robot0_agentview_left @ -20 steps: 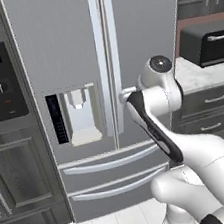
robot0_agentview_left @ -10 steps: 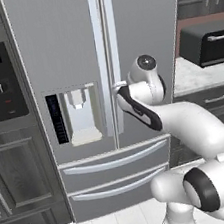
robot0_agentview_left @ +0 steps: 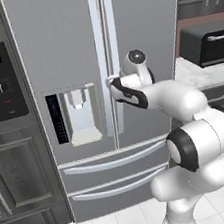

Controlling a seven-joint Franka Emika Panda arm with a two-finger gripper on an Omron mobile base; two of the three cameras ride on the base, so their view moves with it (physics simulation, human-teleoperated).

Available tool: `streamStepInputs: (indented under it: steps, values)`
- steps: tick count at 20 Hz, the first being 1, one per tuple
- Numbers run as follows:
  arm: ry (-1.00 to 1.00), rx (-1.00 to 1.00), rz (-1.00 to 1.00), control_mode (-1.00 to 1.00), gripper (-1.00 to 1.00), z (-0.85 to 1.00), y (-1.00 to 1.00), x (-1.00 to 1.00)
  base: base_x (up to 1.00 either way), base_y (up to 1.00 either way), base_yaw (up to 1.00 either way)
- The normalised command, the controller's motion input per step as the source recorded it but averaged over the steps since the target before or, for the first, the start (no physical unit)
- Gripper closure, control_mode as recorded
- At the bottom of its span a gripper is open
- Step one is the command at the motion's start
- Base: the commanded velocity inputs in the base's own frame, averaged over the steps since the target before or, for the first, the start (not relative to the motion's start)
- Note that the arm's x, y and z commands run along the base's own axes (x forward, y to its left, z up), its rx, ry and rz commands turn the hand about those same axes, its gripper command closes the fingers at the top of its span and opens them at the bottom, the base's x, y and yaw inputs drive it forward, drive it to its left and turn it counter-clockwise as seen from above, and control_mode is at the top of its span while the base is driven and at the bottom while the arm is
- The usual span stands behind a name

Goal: Move the hot dog bun to the plate on the dining table and place the condiment next to that plate. Then navigate to the fridge and take the sausage and place it on the plate as well.

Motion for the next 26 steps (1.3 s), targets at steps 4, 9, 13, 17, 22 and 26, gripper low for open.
streamStepInputs:
  steps: [4,9,13,17,22,26]
  values:
    - [0.00,0.00,0.00,-1.00,-1.00,-0.02,0.00,0.66,0.00,0.00,0.00]
    - [-0.02,0.00,0.00,-1.00,-1.00,-0.09,0.14,0.48,0.00,0.00,0.00]
    - [-0.04,0.00,0.00,-1.00,-1.00,-0.18,0.14,0.46,0.00,0.00,0.00]
    - [-0.03,0.00,0.00,-1.00,-1.00,-0.21,0.08,0.42,0.00,0.00,0.00]
    - [-0.01,0.00,0.00,-1.00,-1.00,-0.24,0.01,0.45,0.00,0.00,0.00]
    - [0.00,0.00,0.00,-1.00,1.00,-0.28,0.11,0.43,0.00,0.00,0.00]
